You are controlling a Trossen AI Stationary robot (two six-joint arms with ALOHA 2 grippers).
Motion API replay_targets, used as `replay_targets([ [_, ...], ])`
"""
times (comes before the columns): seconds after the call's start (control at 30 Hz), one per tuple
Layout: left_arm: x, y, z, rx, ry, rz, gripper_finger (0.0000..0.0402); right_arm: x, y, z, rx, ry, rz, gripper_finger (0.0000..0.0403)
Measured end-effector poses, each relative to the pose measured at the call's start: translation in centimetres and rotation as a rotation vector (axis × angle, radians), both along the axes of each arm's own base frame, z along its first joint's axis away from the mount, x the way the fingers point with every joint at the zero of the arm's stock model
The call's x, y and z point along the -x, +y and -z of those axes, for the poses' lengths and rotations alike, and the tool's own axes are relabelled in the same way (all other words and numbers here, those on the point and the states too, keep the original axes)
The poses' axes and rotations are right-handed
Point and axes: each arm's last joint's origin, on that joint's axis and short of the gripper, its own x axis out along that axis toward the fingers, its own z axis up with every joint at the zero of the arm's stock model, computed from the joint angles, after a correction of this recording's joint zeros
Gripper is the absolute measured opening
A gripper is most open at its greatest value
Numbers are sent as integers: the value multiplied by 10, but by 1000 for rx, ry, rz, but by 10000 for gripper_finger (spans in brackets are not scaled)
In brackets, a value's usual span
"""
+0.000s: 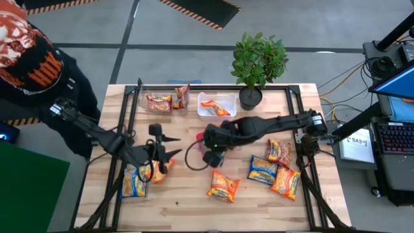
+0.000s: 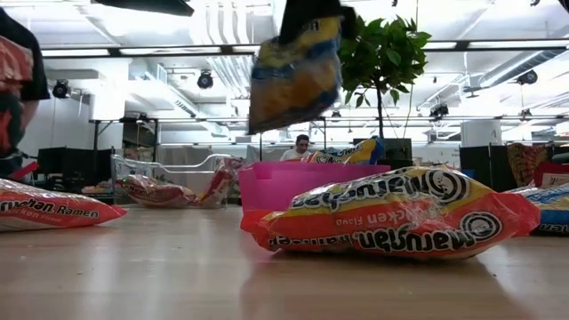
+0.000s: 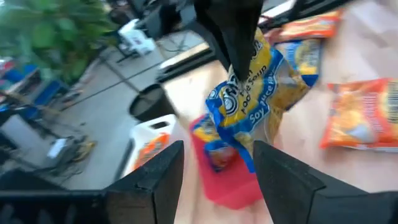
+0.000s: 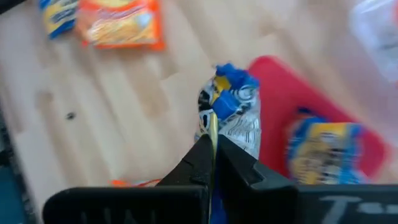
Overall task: Sort Maruchan noodles
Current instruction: Put the blue noodle pack into the red bin, then put the orange noodle pack into the white bin
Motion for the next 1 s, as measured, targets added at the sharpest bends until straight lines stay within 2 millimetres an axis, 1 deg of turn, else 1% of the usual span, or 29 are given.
replay_targets([
  [0.07,2,2,-2,3,-12,-18,172,2,-8,-6,46,4,50,8],
  [0.13,2,2,-3,12,-19,-22,169,2,-17,-6,92,-5,120,8],
  [0.27,3,3,0,7,1,-24,166,-6,-32,8,136,-38,194,8],
  [0.33,4,3,2,8,15,-28,166,-8,-36,18,135,-38,204,8],
  [0.4,4,3,5,10,34,-34,166,-8,-38,22,134,-26,214,8],
  [0.7,4,3,9,16,67,-48,166,-6,-34,23,103,1,184,8],
  [0.87,4,3,9,20,65,-49,166,0,-28,26,121,72,154,8],
  [1.0,3,2,11,16,74,-50,166,8,-17,29,145,155,98,8],
])
